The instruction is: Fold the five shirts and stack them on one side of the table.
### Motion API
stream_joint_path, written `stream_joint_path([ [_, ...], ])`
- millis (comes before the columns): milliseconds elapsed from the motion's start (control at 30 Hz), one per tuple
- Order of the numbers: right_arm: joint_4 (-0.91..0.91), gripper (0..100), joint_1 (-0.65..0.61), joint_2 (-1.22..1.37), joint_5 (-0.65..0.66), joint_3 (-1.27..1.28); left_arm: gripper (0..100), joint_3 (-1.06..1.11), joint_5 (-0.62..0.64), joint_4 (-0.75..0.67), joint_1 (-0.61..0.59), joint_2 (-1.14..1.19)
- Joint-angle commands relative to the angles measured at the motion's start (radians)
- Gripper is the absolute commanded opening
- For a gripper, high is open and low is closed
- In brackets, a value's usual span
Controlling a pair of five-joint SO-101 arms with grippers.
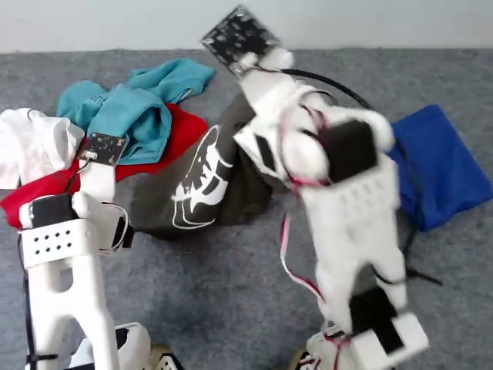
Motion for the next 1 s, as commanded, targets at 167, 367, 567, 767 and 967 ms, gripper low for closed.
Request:
stream_joint_path([
  [167, 0.038, 0.9, -0.027, -0.165, -0.011, 0.015, 14, -0.016, -0.006, -0.002, 0.020, -0.017],
  [367, -0.048, 0.9, 0.004, -0.031, -0.031, 0.236, 14, -0.015, -0.006, 0.002, 0.020, -0.017],
  [567, -0.278, 0.9, 0.004, 0.248, -0.104, 0.339, 14, -0.015, -0.006, 0.003, 0.020, -0.017],
  [767, -0.415, 0.9, -0.051, 0.499, -0.244, 0.256, 14, -0.015, -0.005, 0.002, 0.020, -0.017],
  [967, -0.254, 0.9, -0.226, 0.536, -0.213, 0.104, 14, -0.022, -0.002, -0.002, -0.044, -0.017],
])
